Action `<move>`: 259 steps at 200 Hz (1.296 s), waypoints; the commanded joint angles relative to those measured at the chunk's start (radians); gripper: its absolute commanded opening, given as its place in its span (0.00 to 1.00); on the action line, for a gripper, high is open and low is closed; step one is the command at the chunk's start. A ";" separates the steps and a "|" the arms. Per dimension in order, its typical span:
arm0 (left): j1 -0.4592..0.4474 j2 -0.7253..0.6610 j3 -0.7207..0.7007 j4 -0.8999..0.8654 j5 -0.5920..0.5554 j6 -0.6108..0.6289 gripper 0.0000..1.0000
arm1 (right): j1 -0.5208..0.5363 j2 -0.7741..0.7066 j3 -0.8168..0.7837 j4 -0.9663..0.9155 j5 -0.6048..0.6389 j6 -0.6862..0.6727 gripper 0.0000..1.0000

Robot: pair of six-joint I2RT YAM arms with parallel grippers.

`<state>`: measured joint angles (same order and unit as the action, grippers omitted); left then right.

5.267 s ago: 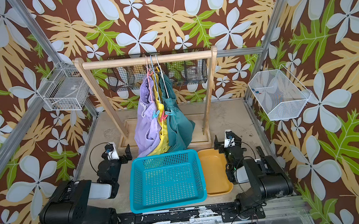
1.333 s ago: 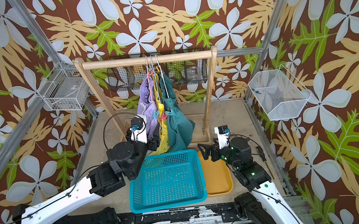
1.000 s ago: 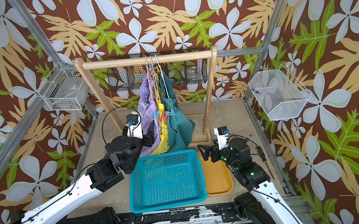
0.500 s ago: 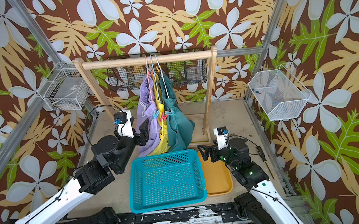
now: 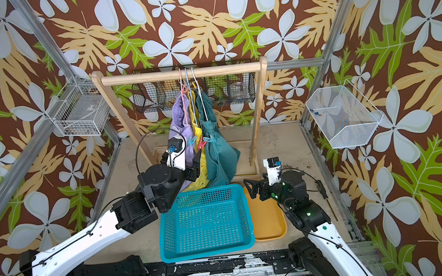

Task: Remove the clothespins securing shorts to the hanger
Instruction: Pick up the hanger from the clothesline.

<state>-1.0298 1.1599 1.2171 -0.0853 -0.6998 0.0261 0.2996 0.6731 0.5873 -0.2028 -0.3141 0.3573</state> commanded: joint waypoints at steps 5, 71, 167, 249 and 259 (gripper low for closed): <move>0.042 -0.019 -0.027 0.027 -0.019 -0.007 0.67 | 0.001 -0.004 0.000 0.005 0.016 -0.024 1.00; 0.227 -0.090 -0.071 -0.060 0.036 -0.036 0.67 | 0.001 -0.038 0.010 -0.030 0.046 -0.036 1.00; 0.338 0.029 0.045 -0.208 0.094 -0.058 0.55 | 0.001 -0.049 0.009 -0.031 0.033 -0.038 1.00; 0.339 0.085 0.106 -0.205 0.186 -0.085 0.04 | 0.000 -0.056 0.023 -0.043 0.039 -0.058 1.00; 0.338 0.079 0.109 -0.210 0.194 -0.096 0.00 | 0.001 -0.055 0.021 -0.038 0.039 -0.058 1.00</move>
<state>-0.6941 1.2457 1.3159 -0.3138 -0.5392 -0.0360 0.2996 0.6182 0.6044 -0.2481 -0.2817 0.3096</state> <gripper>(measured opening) 0.053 0.997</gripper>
